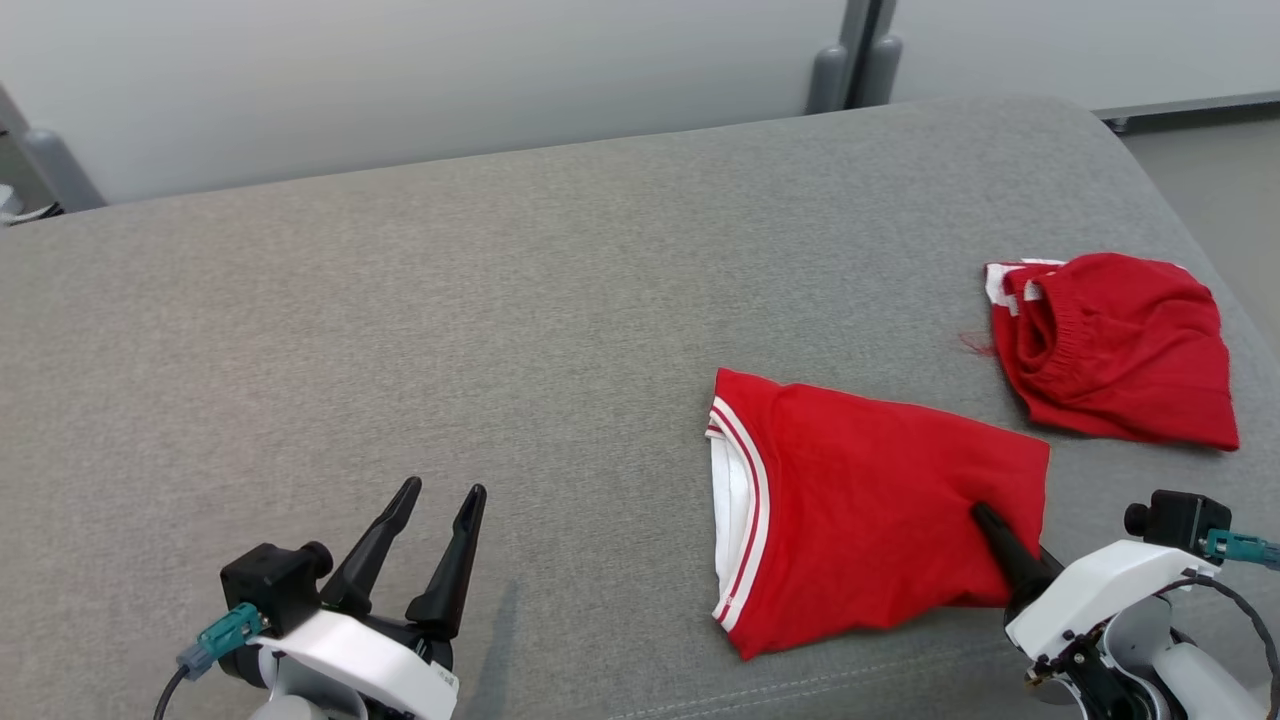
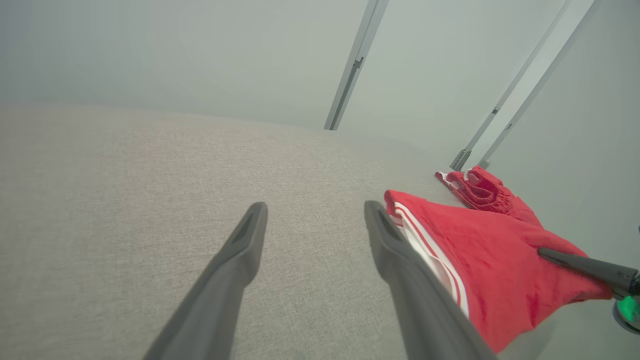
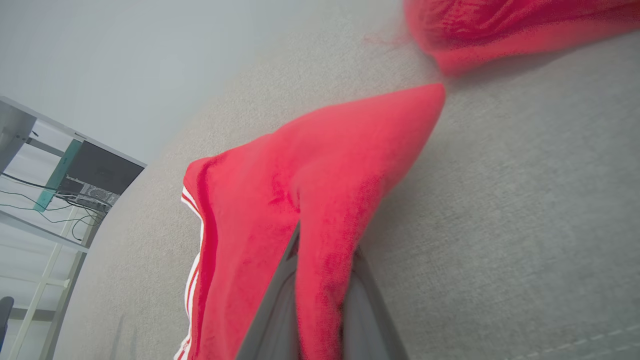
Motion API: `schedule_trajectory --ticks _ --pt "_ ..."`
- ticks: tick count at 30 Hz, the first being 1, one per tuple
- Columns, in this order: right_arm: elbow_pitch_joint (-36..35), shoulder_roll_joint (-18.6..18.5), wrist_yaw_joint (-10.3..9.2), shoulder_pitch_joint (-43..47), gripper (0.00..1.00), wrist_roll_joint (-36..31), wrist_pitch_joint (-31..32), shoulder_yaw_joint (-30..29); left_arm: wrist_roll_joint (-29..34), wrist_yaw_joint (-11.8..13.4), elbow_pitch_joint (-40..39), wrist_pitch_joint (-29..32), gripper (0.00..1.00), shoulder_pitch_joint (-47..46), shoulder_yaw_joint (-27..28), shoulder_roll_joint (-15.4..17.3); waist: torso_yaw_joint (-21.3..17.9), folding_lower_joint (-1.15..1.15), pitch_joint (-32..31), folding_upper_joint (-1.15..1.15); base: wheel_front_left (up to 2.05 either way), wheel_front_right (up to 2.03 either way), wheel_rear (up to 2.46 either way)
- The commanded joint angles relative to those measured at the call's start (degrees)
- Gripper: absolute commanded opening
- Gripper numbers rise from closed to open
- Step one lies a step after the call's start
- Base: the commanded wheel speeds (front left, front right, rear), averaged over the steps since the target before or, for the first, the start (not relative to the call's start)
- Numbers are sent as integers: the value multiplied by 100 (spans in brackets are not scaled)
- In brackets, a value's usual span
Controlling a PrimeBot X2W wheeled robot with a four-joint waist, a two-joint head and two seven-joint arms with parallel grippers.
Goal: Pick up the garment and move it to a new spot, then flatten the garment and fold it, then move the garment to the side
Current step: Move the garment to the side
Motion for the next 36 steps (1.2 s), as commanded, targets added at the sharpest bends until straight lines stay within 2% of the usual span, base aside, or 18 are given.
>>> schedule_trajectory --ticks 1,6,12,20,24,34,35,36 --pt "-130 -124 25 -43 0 -3 -50 71 20 2 -135 -34 100 -54 198 88 -289 0 45 0 0 0 0" --pt "-109 -244 25 -459 0 -305 -118 254 5 2 -169 -34 100 -92 174 83 -405 0 248 0 0 0 0" --pt "-105 -428 25 -1308 0 -661 -173 368 -25 2 -169 -34 100 -157 59 103 -302 0 447 0 0 0 0" --pt "23 -1038 25 -2081 0 -872 -15 86 47 2 -279 -34 100 -203 53 112 -73 0 579 0 0 0 0" --pt "268 -1227 25 -2372 0 -991 66 -120 79 2 -341 -34 100 -217 55 139 -9 0 655 0 0 0 0" --pt "1266 -1391 25 -3028 0 -1590 146 -569 59 2 -344 -34 100 -372 -117 180 212 0 971 0 0 0 0" --pt "1395 -1417 25 -3103 20 -1723 77 -608 55 2 -339 -34 100 -384 -143 187 228 0 1003 0 0 0 0" --pt "1545 -1433 25 -3187 60 -1871 -21 -659 42 2 -338 -34 100 -401 -162 192 241 0 1034 0 0 0 0"
